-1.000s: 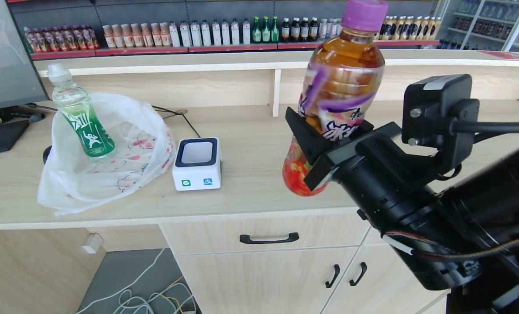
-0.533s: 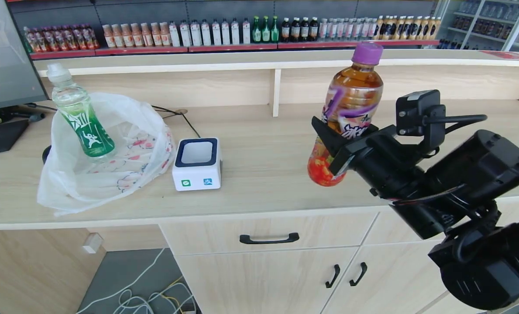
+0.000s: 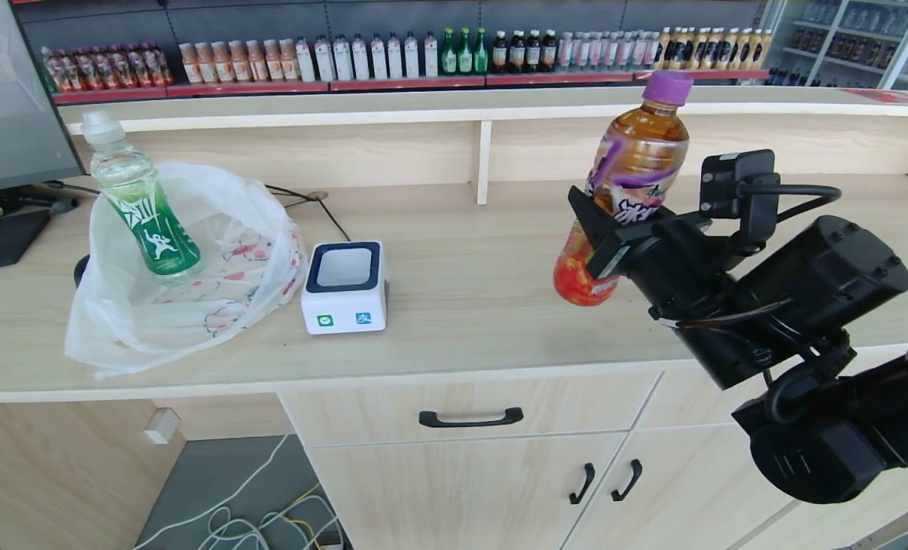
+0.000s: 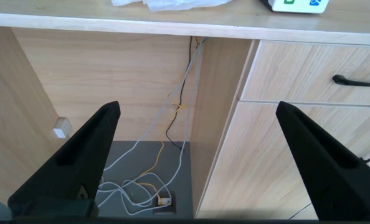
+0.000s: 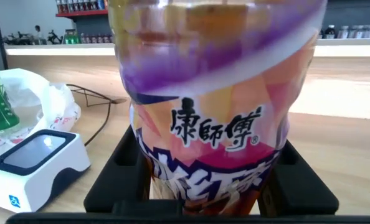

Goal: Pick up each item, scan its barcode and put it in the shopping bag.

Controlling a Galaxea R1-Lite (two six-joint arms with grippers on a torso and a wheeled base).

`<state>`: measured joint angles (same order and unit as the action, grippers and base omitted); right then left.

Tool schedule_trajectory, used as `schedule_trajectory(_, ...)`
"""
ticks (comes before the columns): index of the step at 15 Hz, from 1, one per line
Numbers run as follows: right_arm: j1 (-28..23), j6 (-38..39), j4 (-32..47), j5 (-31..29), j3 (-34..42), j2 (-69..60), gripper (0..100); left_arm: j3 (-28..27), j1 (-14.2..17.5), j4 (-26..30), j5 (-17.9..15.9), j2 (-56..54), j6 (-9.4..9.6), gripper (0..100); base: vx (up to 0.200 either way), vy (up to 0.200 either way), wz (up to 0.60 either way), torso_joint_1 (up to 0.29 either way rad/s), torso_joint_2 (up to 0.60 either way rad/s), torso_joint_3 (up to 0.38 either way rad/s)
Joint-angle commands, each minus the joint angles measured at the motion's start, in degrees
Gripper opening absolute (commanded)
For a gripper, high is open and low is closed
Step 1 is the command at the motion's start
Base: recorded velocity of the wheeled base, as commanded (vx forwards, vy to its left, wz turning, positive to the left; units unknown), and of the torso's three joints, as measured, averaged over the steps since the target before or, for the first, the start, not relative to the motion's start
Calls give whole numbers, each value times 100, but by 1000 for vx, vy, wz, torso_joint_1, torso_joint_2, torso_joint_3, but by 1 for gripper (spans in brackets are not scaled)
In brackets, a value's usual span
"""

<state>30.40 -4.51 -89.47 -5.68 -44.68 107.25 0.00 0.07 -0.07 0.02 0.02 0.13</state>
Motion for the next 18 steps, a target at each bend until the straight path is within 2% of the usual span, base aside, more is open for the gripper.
schedule_trajectory(1, -61, 12, -1, -3, -50, 6, 0, 0, 1, -1, 6, -2, -5, 100, 0, 0, 0, 0, 0, 0)
schedule_trajectory(2, -61, 38, -1, -3, -50, -3, 0, 0, 1, -1, -2, -2, -5, 100, 0, 0, 0, 0, 0, 0)
schedule_trajectory(18, -96, 99, -53, 14, -94, -91, 0, 0, 1, -1, 6, -2, -5, 100, 0, 200, 0, 2, 4, 0)
